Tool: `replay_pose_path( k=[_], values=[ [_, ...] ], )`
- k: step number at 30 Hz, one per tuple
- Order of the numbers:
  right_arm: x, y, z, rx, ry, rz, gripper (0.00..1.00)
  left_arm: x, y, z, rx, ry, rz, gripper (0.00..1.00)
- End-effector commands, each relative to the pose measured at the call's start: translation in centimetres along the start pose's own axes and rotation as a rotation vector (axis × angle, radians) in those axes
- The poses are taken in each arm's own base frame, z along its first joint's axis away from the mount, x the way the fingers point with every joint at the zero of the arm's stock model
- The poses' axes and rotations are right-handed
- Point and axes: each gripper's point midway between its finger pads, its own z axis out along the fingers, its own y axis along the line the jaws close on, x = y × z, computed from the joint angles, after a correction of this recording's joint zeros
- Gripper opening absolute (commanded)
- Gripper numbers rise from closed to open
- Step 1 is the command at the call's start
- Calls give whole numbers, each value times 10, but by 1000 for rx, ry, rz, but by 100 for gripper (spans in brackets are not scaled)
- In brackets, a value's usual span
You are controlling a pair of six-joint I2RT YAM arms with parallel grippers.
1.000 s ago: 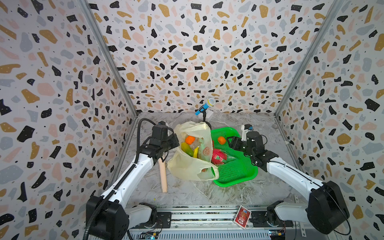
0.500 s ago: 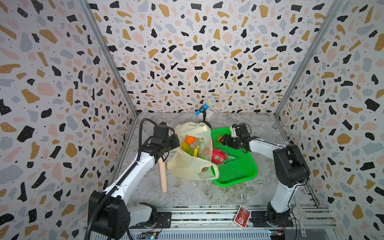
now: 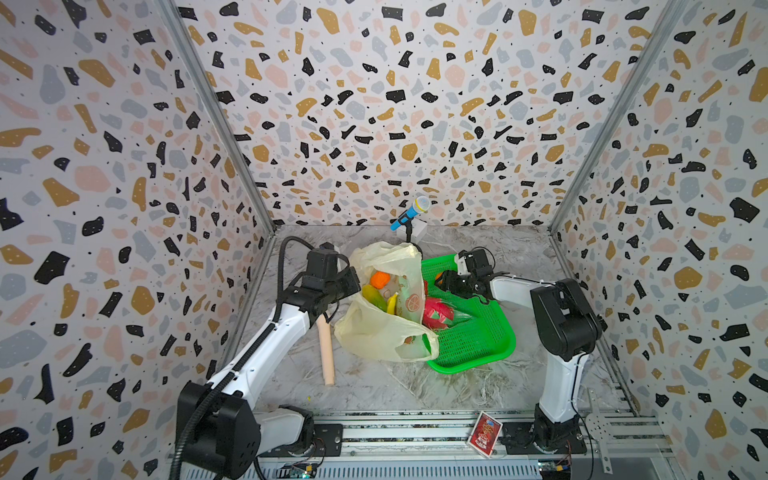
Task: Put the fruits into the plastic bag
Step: 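Return the right gripper to the basket and grasp the stemmed orange, then carry the stemmed orange into the bag and release it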
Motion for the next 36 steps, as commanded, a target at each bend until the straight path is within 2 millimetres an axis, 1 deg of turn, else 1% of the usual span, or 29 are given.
replay_pose_path(
  k=[1,3,6,8,10,12,15,18,20,22,26,29,31,33,36],
  values=[
    [-17,11,0,-32,-36,-11,63,-8,-6,-2,30,-36,-5,0],
    [-20,12,-1,-30,-48,-18,59,-8,-6,-2,30,-38,-4,0],
    [-23,15,-4,-39,-60,-33,48,-9,-5,-2,22,-42,-7,0],
    [-24,19,-9,-47,-69,-48,41,-9,-5,-1,22,-40,-12,0],
    [-25,22,-17,-48,-86,-62,36,-9,-6,0,24,-39,-12,0],
    [-27,25,-29,-46,-113,-82,31,-9,-6,0,24,-38,-14,0],
    [-27,31,-52,-50,-157,-104,31,-9,-7,0,25,-35,-15,0],
    [-20,40,-79,-61,-189,-131,31,-9,-8,-2,22,-36,-13,0],
    [-9,48,-98,-71,-209,-170,31,-10,-9,-3,22,-40,-12,0],
    [1,60,-119,-89,-236,-243,32,-11,-11,-4,28,-43,-13,0],
    [35,96,-160,-175,-276,-454,31,-10,-16,-3,39,-52,-10,0],
    [62,119,-182,-259,-286,-542,30,-9,-19,-2,48,-58,-8,0],
    [79,136,-190,-328,-282,-573,31,-6,-19,-1,43,-62,-3,0],
    [95,152,-190,-377,-270,-605,31,-4,-19,1,40,-62,1,0],
    [120,175,-173,-412,-208,-654,32,1,-22,2,47,-54,11,0]
  ],
)
